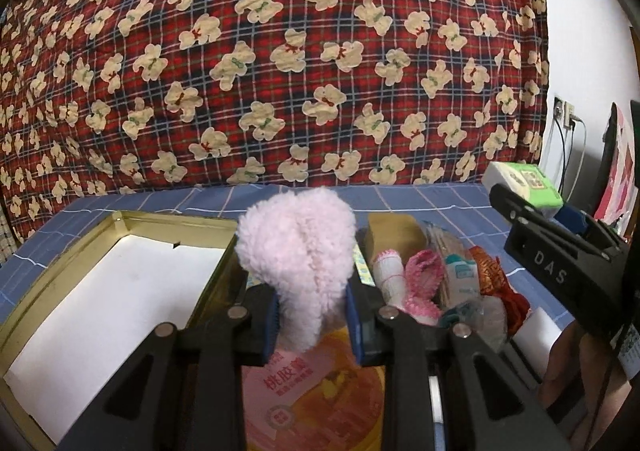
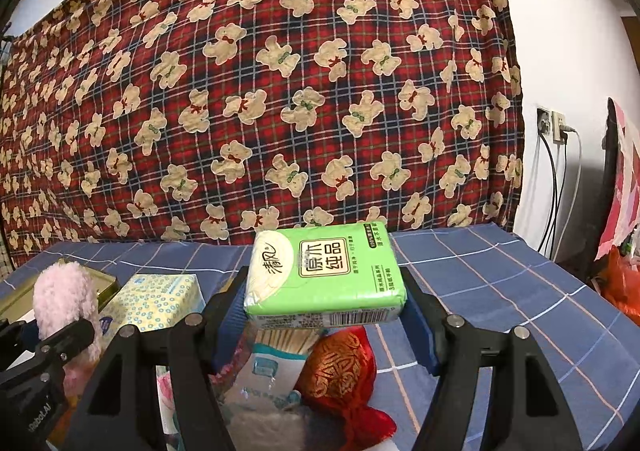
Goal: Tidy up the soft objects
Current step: 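Carry the pink pouf and green tissue pack over the gold tin tray with both grippers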
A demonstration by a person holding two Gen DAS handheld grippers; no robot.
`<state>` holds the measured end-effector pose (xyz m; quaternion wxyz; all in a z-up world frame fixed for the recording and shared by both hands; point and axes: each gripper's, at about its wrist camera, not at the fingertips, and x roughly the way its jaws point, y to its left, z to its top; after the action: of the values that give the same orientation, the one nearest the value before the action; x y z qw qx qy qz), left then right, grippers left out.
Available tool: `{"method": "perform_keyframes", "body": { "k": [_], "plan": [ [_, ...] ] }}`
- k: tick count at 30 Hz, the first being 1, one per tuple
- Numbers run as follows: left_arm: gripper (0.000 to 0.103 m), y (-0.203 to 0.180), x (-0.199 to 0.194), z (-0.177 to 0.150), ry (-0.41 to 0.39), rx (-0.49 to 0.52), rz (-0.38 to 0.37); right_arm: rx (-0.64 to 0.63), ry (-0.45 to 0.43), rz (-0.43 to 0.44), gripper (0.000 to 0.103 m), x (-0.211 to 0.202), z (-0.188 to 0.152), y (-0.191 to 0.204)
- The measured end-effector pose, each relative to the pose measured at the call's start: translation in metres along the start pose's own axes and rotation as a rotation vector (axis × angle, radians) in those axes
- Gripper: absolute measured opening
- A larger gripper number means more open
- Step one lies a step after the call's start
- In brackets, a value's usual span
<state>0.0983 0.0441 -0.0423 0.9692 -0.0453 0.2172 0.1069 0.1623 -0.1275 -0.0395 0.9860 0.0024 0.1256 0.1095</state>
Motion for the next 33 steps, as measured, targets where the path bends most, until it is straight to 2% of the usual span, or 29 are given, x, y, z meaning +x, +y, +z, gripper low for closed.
{"method": "perform_keyframes", "body": {
  "k": [15,26,33],
  "plan": [
    [0.026,0.005,-0.003,0.0,-0.019,-0.015,0.011,-0.021,-0.018,0.071,0.071,0.003,0.0,0.016],
    [0.026,0.017,0.003,0.001,0.016,-0.042,-0.004,-0.005,0.068,0.148,0.071,0.011,-0.003,0.022],
    [0.026,0.026,0.002,0.008,0.047,-0.033,-0.028,-0.028,0.095,0.176,0.071,0.011,0.013,0.034]
  ]
}}
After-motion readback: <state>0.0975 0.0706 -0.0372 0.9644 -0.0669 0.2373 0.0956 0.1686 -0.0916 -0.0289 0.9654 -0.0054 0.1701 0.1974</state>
